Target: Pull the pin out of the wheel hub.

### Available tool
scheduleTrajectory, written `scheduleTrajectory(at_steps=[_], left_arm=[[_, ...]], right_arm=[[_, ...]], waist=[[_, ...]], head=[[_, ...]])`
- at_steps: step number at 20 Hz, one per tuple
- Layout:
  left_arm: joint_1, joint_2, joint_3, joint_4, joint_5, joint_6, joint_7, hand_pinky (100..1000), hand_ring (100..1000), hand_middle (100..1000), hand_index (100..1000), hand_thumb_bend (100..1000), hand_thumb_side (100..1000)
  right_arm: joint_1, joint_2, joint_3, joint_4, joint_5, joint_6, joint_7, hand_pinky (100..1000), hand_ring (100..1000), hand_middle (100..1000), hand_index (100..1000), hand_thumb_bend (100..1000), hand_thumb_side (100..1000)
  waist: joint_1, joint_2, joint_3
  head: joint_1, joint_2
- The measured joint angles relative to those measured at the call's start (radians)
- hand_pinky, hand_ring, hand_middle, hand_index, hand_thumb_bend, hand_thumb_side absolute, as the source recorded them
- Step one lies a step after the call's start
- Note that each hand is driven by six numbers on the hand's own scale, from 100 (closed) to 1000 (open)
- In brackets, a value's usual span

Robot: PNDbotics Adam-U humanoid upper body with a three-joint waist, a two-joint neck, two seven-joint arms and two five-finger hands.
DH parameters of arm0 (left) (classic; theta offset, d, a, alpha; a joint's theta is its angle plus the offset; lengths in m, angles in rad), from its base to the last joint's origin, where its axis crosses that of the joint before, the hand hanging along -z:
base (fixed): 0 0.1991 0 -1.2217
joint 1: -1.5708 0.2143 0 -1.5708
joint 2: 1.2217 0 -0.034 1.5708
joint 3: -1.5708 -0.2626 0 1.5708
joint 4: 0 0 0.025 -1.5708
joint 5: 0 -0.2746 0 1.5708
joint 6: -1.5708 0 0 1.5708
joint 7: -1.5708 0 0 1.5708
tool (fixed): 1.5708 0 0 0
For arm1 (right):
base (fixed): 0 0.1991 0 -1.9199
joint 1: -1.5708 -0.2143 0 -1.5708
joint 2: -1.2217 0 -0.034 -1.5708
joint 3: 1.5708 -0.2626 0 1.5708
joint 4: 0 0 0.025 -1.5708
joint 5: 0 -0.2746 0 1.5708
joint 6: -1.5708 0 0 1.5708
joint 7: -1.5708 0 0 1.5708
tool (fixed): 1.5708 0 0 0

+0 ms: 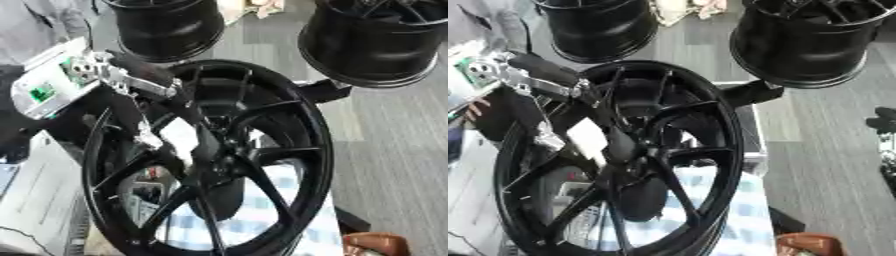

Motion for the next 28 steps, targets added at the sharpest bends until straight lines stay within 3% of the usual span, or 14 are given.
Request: scheduleTrajectory(at_steps=[5, 17, 22, 28], left_arm=[[0.004, -0.005, -0.006, 0.017, -0.018, -0.008, 0.008, 766, 684, 620, 797, 362, 561], [0.004, -0.017, -0.005, 0.024, -0.014, -0.004, 0.004, 699, 572, 454, 647, 147, 594], [0.002, -0.020, 0.005, 0.014, -0.003, 0.006, -0.006, 679, 534, 370, 551, 132, 527], [-0.008, -0.019, 0.038, -0.001, -0.006, 0.010, -0.010, 668, 513, 318, 509, 135, 441]], right_arm=[[0.000, 0.001, 0.000, 0.000, 0.000, 0.002, -0.005, 880, 735, 583, 720, 100, 651], [0.000, 0.001, 0.000, 0.000, -0.001, 0.003, -0.007, 879, 735, 582, 719, 100, 652], [0.000, 0.004, -0.001, 0.000, -0.001, 0.005, -0.011, 879, 735, 582, 719, 100, 652], [0.001, 0.008, -0.002, 0.000, -0.001, 0.005, -0.012, 880, 736, 582, 719, 100, 652]], waist=[[0.000, 0.000, -0.001], [0.000, 0.000, -0.002], [0.000, 0.000, -0.002], [0.000, 0.000, 0.000]], head=[[0.004, 0.000], [0.005, 0.000], [0.005, 0.000], [0.005, 0.000]])
